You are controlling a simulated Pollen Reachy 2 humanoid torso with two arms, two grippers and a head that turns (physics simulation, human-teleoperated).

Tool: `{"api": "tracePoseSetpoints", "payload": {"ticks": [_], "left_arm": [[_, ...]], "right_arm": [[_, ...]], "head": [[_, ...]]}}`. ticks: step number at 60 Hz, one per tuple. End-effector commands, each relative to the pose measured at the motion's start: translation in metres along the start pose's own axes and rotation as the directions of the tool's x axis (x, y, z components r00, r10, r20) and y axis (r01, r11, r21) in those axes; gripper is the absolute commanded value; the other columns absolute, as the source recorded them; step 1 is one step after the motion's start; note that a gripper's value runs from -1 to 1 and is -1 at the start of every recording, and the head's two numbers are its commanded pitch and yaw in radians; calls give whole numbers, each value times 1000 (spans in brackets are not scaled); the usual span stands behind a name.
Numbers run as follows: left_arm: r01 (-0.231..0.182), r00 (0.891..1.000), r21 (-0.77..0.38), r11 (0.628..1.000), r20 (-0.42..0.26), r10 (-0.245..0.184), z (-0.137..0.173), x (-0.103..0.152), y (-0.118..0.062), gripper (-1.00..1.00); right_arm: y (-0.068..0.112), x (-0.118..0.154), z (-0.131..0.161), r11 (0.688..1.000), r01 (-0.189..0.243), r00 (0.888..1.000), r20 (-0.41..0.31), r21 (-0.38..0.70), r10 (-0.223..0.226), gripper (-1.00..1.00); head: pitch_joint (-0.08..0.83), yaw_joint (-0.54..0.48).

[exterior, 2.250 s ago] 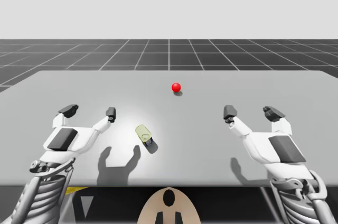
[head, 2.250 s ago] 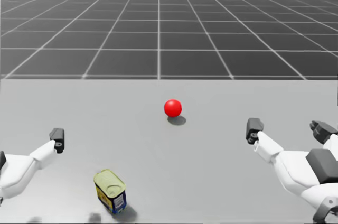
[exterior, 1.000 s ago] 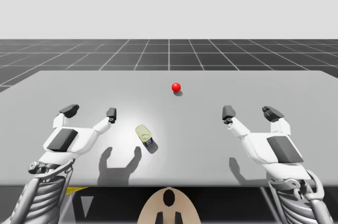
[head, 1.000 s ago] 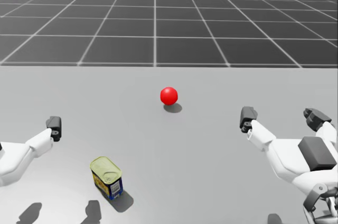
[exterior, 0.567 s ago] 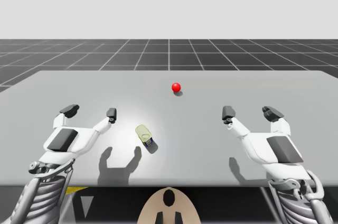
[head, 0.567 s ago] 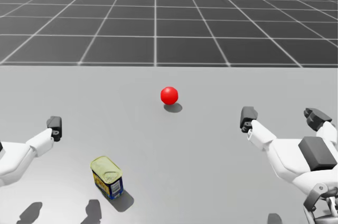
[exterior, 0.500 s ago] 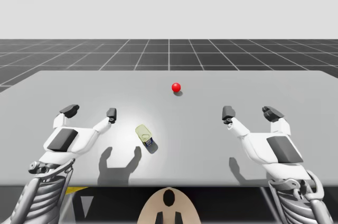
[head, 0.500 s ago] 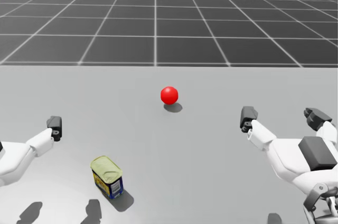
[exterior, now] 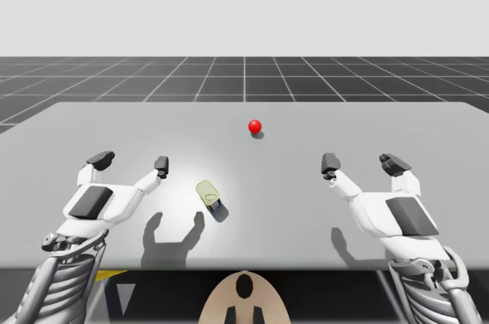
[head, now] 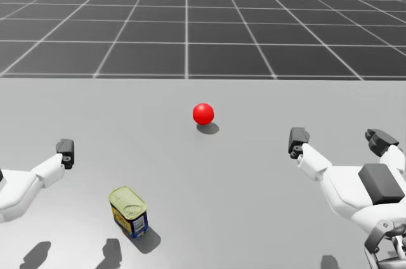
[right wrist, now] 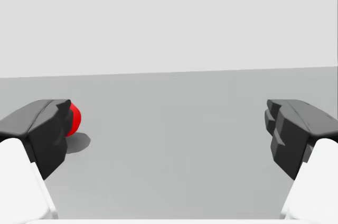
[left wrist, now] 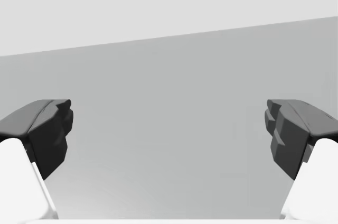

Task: Watch the red light. When it turns green, pick up the object.

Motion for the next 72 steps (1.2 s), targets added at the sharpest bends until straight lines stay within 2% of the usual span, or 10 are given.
{"api": "tracePoseSetpoints", "payload": {"ticks": [1,72], "left_arm": [[0,1000,0,1000,0,0,0,0,0,-1000],[-8,1000,-2,1000,-4,8,0,0,0,-1000]], "right_arm": [[2,-1,1,1000,17,1000,-2,-6,-17,-1000],[3,-2,0,1000,12,1000,0,-3,-12,-1000]], "head": [[427,-56],[432,-56]]}}
